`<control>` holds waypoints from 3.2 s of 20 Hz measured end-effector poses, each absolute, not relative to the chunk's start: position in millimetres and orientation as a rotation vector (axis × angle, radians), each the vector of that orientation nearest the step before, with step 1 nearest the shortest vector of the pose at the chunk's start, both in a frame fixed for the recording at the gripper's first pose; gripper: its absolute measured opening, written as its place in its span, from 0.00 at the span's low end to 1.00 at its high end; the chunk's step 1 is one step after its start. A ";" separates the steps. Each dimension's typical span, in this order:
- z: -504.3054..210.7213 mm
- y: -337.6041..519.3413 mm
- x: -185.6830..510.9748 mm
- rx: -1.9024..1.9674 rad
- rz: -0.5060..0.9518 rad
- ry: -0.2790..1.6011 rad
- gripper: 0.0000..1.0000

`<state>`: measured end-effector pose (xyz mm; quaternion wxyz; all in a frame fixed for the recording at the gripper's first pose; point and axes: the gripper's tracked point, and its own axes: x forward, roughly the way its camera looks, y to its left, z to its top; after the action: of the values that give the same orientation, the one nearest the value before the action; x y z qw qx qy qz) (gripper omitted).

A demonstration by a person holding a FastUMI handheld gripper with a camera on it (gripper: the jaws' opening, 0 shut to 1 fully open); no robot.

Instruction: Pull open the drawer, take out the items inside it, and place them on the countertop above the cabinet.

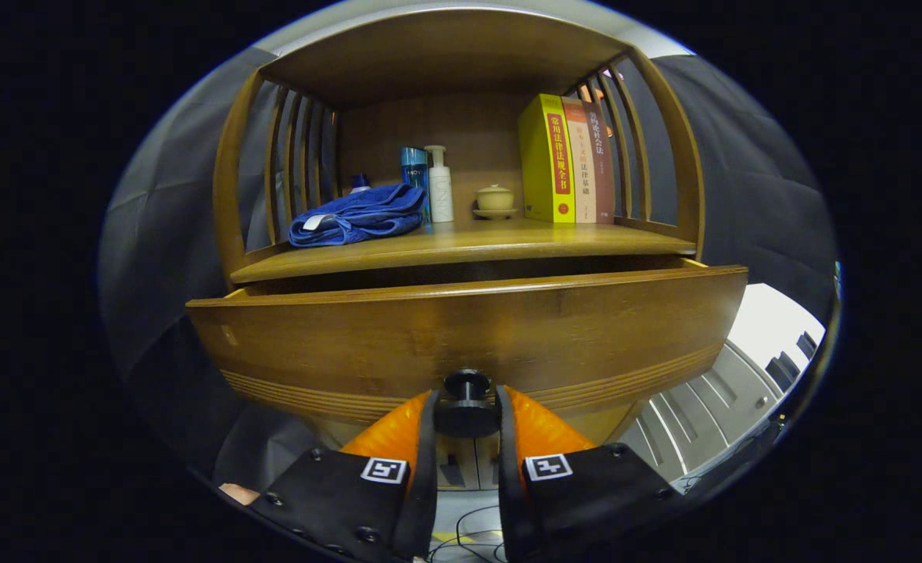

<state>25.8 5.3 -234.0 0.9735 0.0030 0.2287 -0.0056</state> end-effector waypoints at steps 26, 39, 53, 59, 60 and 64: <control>-233.6 3.9 -76.9 0.026 -0.032 0.525 0.54; -140.0 2.6 -61.3 -0.030 -0.008 0.362 0.97; -126.3 -13.1 62.4 -0.057 0.059 0.590 0.97; -172.8 -10.3 90.4 -0.062 0.081 0.828 0.98; -179.8 -9.4 94.1 -0.069 0.084 0.858 0.98; -213.7 -6.8 93.8 -0.060 0.094 1.009 0.97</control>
<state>93.8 -6.8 -213.7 0.8740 -0.0285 0.4829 0.0452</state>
